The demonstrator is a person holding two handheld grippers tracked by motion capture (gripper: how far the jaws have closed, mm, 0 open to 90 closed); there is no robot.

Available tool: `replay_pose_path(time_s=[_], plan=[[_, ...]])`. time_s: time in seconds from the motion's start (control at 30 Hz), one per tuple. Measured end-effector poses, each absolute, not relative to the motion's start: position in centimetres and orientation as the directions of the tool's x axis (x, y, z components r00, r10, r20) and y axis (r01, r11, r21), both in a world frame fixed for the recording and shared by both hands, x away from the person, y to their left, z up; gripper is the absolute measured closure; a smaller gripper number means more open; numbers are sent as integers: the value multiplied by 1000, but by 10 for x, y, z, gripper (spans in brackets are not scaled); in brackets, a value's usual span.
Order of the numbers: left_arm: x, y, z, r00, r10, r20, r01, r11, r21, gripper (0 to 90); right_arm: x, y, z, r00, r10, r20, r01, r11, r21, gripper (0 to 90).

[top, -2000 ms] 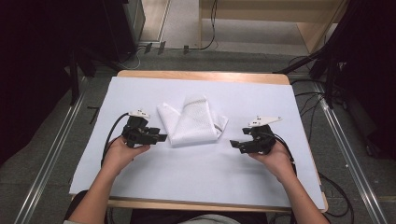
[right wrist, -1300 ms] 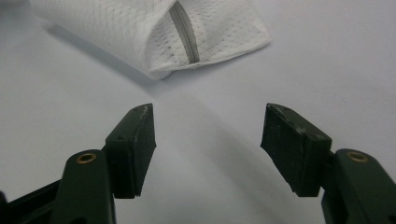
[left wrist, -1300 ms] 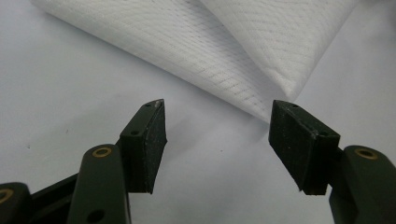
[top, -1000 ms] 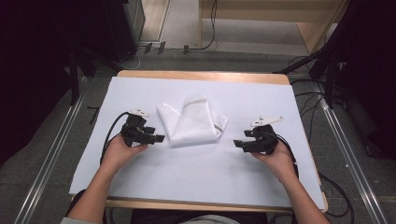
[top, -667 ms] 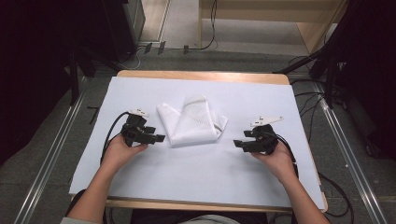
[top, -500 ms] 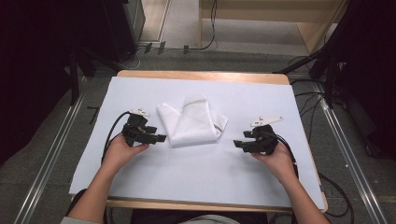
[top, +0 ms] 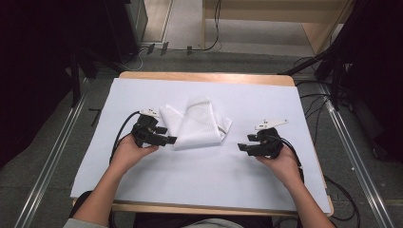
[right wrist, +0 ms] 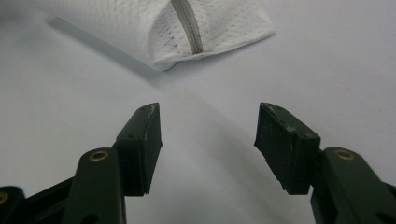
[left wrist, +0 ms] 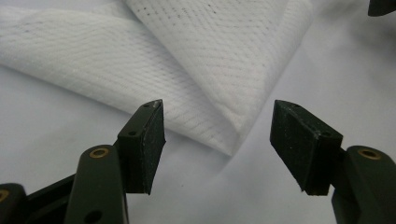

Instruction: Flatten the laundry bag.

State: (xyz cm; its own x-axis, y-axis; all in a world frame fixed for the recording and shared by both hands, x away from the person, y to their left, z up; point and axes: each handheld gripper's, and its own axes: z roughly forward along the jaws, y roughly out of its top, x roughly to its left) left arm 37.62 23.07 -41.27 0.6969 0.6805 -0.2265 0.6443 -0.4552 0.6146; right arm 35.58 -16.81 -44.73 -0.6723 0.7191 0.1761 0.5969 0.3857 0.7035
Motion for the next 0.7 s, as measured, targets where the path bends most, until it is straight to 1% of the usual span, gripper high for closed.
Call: replay_pose_path(time_s=[0.27,0.37,0.47,0.57,0.7], plan=[[381,213,-415,722,659,-213,626,-491,606,356,354,-166,-446,-682,711,173,589,393,706,454],[389,209,-413,715,665,-217,631,-479,610,357,353,-165,-445,-683,709,177,590,393,706,461],[400,207,-410,701,671,-241,648,-457,609,356,353,-165,-445,-684,708,176,590,395,704,462],[416,201,-412,684,688,-244,664,-448,599,354,353,-165,-445,-681,710,178,595,395,700,462],[426,197,-416,679,692,-246,669,-444,597,355,352,-165,-445,-679,713,176,594,393,702,462]])
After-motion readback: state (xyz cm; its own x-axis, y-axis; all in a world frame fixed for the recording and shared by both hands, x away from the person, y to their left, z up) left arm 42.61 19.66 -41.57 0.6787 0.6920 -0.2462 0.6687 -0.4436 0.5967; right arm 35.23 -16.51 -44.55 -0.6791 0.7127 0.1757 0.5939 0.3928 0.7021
